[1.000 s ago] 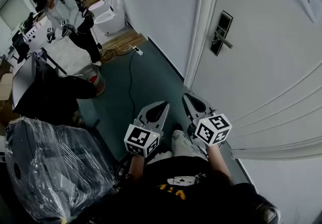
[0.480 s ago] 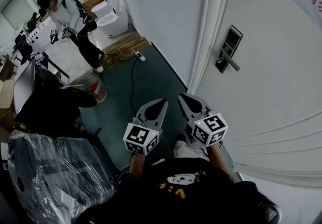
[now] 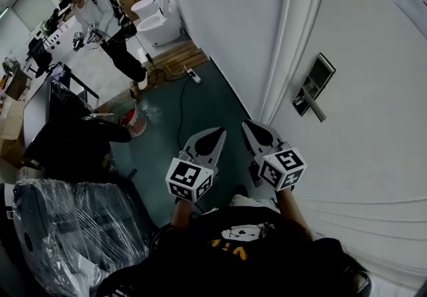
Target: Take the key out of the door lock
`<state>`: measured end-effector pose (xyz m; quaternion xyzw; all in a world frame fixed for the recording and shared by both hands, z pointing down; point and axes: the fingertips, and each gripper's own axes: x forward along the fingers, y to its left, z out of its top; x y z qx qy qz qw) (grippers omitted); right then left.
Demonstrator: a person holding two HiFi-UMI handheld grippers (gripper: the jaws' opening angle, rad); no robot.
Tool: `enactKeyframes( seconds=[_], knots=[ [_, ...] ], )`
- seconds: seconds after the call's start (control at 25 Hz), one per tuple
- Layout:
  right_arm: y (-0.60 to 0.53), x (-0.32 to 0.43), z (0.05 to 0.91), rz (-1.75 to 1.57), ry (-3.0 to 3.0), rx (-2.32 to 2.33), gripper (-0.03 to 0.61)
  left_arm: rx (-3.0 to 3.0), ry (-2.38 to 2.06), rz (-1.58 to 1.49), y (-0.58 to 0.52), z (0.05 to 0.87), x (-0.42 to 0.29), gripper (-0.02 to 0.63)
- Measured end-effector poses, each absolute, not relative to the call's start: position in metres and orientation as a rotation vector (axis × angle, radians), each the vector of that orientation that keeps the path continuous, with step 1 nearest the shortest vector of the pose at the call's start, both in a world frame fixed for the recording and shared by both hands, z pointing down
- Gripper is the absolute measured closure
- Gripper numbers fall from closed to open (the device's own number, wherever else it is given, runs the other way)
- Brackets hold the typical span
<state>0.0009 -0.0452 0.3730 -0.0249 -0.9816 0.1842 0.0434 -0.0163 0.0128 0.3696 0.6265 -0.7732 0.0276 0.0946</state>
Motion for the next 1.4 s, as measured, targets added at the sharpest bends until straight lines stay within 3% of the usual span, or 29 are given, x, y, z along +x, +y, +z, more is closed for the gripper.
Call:
enactKeyframes(
  seconds=[0.96,1.4],
  knots=[
    [-0.119,-0.041,0.401,0.693,-2.99,0.027,0.572,1.822,-2.251,0.226,-0.035,0.39,-0.072,0.606],
    [-0.169,-0.062,0.413,0.739,-2.993,0.401,0.572,2.13,-1.998,0.242,-0.105,0.393,-0.107,0.606]
  ],
)
